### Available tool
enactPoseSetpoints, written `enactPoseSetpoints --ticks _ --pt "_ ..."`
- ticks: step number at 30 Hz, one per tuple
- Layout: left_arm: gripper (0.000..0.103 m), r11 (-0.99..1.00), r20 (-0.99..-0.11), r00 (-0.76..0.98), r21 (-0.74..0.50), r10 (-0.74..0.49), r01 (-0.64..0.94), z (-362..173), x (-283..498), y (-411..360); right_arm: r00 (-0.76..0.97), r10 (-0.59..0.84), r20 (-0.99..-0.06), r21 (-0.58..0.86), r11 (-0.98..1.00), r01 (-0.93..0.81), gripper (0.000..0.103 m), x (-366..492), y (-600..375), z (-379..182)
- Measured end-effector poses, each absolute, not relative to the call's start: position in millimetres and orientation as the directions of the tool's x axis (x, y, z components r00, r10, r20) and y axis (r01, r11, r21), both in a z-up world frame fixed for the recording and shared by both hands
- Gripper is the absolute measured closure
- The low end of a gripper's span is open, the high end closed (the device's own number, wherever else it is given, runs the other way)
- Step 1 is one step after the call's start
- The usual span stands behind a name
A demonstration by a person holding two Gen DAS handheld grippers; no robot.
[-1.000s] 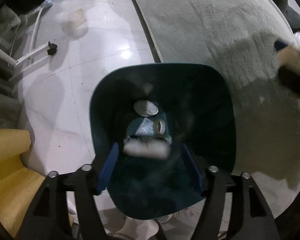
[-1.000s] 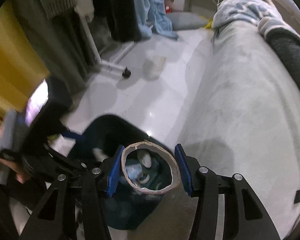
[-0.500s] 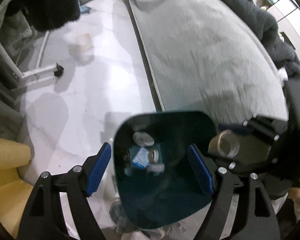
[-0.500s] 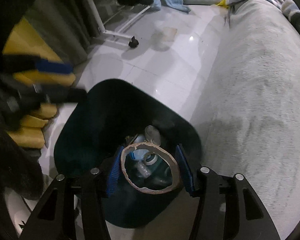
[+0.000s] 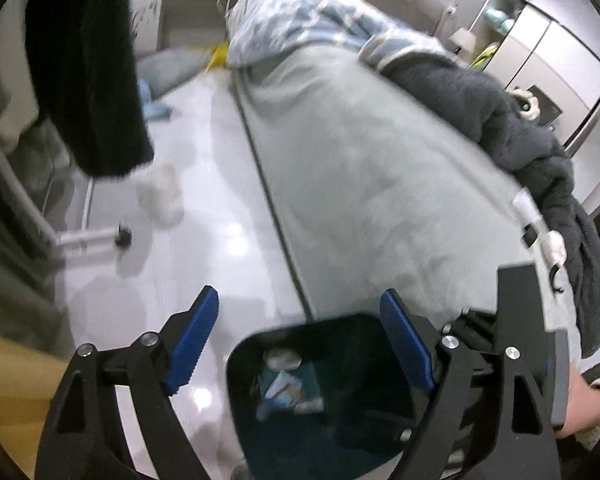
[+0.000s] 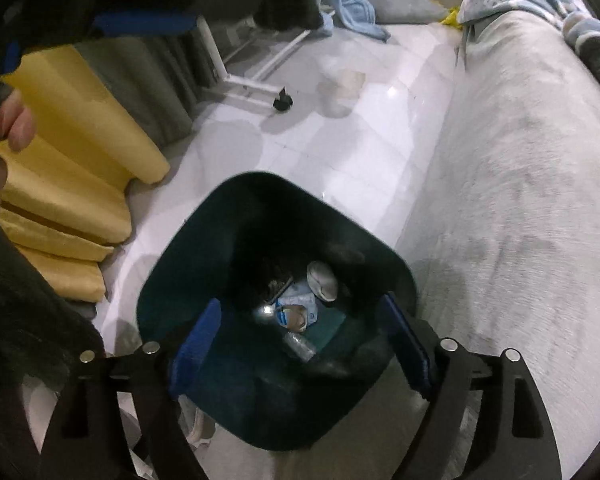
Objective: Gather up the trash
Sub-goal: 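Open the left tool over the bin while the right tool releases the tape roll, then move both tools back to the bed toward the black wheel and towel ball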
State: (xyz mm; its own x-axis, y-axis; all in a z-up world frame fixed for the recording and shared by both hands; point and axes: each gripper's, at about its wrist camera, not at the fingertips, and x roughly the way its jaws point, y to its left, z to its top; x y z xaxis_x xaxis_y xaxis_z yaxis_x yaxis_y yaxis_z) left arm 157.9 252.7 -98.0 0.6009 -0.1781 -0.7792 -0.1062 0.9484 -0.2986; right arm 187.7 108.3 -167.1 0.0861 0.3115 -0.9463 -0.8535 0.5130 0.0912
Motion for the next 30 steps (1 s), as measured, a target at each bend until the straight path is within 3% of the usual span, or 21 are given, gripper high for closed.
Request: enactPoseSetpoints --ticks 13,30 --pt "0.010 0.964 -0.614 0.760 -0.257 -0.212 0.060 -23 185 179 0.262 0.411 -0.873 0.057 0.621 -0.782 0.014 222 34 -104" --pt "0.010 0.942 -0.574 0.758 -0.295 -0.310 0.161 -10 230 93 0.500 0.353 -0.791 -0.022 0.800 -0.600 0.012 258 -114 -62"
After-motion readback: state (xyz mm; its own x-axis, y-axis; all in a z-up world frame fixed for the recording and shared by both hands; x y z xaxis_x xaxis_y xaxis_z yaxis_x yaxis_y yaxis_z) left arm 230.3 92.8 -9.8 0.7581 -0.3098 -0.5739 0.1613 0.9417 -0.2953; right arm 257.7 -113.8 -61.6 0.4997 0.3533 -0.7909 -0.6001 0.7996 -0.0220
